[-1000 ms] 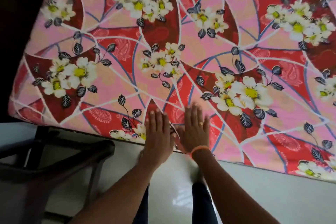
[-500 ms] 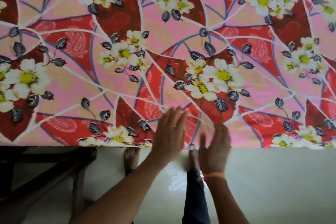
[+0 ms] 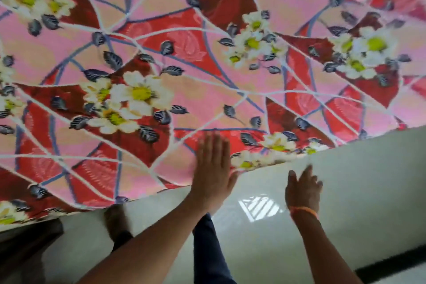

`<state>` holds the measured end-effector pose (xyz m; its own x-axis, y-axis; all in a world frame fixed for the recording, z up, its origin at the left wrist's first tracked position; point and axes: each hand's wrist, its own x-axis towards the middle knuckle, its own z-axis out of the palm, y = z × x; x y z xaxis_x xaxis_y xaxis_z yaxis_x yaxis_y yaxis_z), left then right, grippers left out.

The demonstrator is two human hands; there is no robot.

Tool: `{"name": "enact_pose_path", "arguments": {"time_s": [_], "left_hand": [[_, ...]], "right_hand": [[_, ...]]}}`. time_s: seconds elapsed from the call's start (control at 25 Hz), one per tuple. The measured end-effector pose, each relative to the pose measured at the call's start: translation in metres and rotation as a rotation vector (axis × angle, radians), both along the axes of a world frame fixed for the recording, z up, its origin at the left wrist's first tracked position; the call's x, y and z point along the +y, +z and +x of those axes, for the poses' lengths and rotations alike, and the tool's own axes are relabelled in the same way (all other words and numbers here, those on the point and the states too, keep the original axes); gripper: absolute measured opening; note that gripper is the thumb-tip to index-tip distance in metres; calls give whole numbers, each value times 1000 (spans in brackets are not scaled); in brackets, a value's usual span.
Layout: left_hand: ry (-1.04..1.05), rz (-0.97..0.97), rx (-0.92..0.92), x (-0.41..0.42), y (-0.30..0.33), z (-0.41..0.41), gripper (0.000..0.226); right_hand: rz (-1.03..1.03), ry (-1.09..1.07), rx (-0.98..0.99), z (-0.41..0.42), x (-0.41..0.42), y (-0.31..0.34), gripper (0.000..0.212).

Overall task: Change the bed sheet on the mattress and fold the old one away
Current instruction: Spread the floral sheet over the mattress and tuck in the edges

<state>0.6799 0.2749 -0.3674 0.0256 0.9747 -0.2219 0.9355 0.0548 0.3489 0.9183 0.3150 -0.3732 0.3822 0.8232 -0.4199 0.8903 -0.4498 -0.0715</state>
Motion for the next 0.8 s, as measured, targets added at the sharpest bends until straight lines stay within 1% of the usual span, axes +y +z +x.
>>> {"name": "enact_pose_path", "arguments": {"time_s": [0.04,0.08,0.12,0.16,0.2,0.24,0.28,0.32,0.36,0.4,0.44,0.48,0.52,0.56,0.68,0.72,0.8], "left_hand": [[-106,14,-49,18,4,29,72],[-157,21,-118,38,9,52,62],[-139,31,-216,58,14,69,52],[-52,65,-298,77,19,78,45],[73,90,-327,92,22,77,41],[188,104,-304,103,20,66,40],[296,131,-217,109,15,46,43],[378,153,-84,109,6,20,50],[391,144,53,104,-1,-3,58],[358,101,148,96,-5,-20,65],[307,57,204,92,-8,-25,71],[262,18,228,96,-10,-17,77],[233,-4,219,108,-9,1,81],[187,-16,193,127,-10,26,84],[72,-3,145,199,-11,107,86],[73,-5,117,221,-9,130,86],[8,-12,61,258,-6,166,84]], "right_hand": [[35,-55,13,16,11,9,66],[123,-35,53,19,25,19,60],[215,49,124,11,40,27,54],[280,181,201,-5,56,32,51],[321,338,282,-28,72,34,48],[326,480,355,-55,87,33,48],[309,602,380,-83,98,29,51],[278,725,357,-107,105,24,55],[252,846,319,-121,110,17,59],[238,965,279,-121,114,9,62],[254,1039,244,-111,120,0,63],[288,1048,222,-93,130,-7,65],[303,1005,195,-70,142,-9,68],[307,916,145,-42,158,-11,70],[265,593,-62,61,212,-14,71],[246,488,-94,97,233,-14,71],[202,175,-56,151,272,-2,75]]}}
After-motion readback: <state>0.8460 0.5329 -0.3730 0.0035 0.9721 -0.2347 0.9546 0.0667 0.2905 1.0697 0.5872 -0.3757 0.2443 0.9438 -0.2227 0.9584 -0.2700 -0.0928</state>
